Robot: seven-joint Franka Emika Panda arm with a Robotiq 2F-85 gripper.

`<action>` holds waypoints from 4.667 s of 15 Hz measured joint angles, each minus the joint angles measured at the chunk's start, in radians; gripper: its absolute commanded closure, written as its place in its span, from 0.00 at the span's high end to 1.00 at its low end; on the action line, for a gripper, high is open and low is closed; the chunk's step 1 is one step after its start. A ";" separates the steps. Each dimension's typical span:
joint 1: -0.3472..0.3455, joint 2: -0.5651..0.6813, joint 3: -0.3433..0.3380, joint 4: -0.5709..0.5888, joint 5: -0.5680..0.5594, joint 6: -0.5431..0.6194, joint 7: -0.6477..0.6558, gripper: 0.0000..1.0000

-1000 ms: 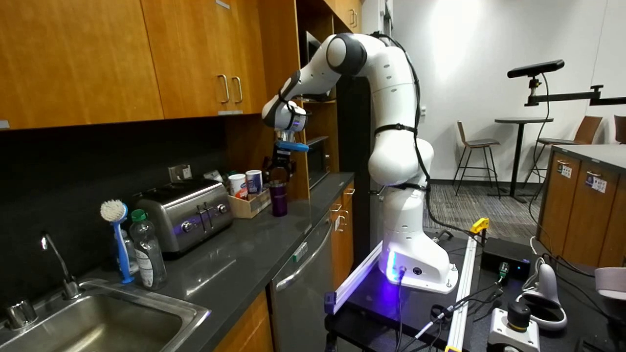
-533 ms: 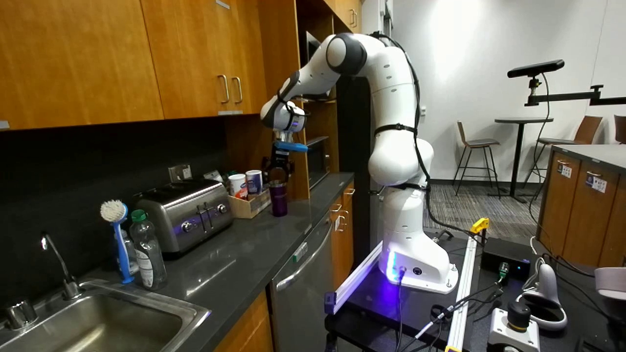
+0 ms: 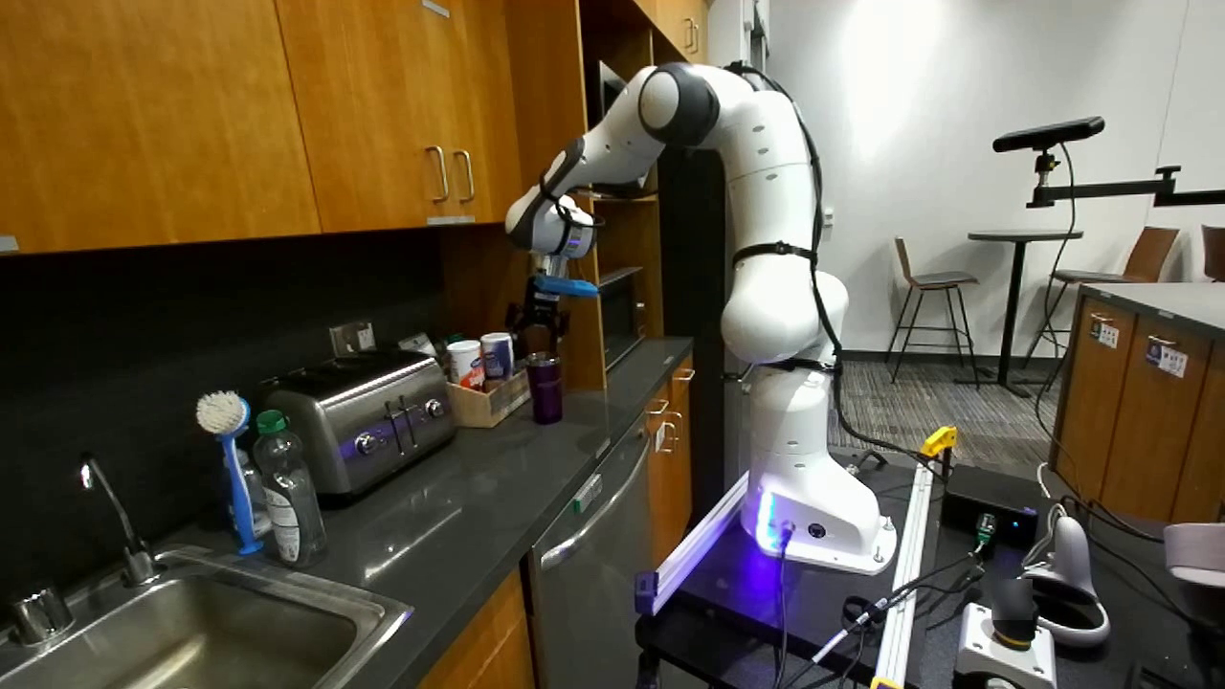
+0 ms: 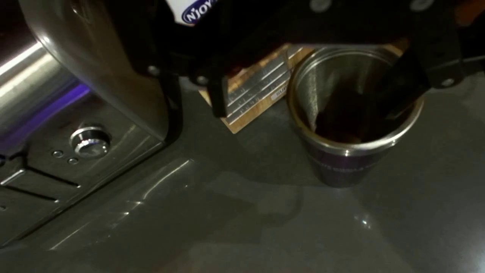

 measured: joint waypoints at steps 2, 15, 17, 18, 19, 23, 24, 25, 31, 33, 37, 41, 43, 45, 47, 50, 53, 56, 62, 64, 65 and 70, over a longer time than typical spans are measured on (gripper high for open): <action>0.001 -0.001 0.004 -0.005 -0.001 0.032 -0.018 1.00; 0.003 0.020 0.003 -0.021 -0.033 0.065 -0.017 1.00; 0.003 0.025 0.003 -0.021 -0.048 0.069 -0.015 1.00; 0.004 0.026 0.003 -0.021 -0.064 0.075 -0.010 1.00; 0.004 0.027 0.003 -0.021 -0.085 0.082 0.000 1.00; 0.018 0.027 -0.001 -0.033 -0.209 0.128 0.083 1.00; 0.023 0.027 -0.002 -0.036 -0.217 0.134 0.092 1.00; 0.025 0.027 -0.003 -0.037 -0.221 0.136 0.097 1.00; 0.026 0.027 -0.005 -0.037 -0.222 0.136 0.098 1.00; 0.026 0.027 -0.005 -0.037 -0.222 0.136 0.098 1.00; 0.031 0.028 -0.001 -0.036 -0.229 0.133 0.097 1.00; 0.054 0.031 0.009 -0.035 -0.269 0.113 0.098 1.00; 0.069 0.033 0.012 -0.035 -0.292 0.104 0.098 1.00; 0.081 0.038 0.015 -0.035 -0.316 0.094 0.099 1.00; 0.088 0.042 0.018 -0.035 -0.336 0.089 0.100 1.00; 0.097 0.046 0.019 -0.034 -0.366 0.088 0.107 1.00; 0.109 0.047 0.022 -0.035 -0.404 0.088 0.113 1.00; 0.124 0.047 0.033 -0.034 -0.421 0.052 0.111 1.00; 0.128 0.048 0.085 0.009 -0.418 -0.280 0.001 1.00; 0.128 0.048 0.089 0.028 -0.418 -0.360 -0.039 1.00; 0.128 0.048 0.090 0.037 -0.418 -0.391 -0.059 1.00; 0.127 0.051 0.090 0.060 -0.419 -0.457 -0.112 1.00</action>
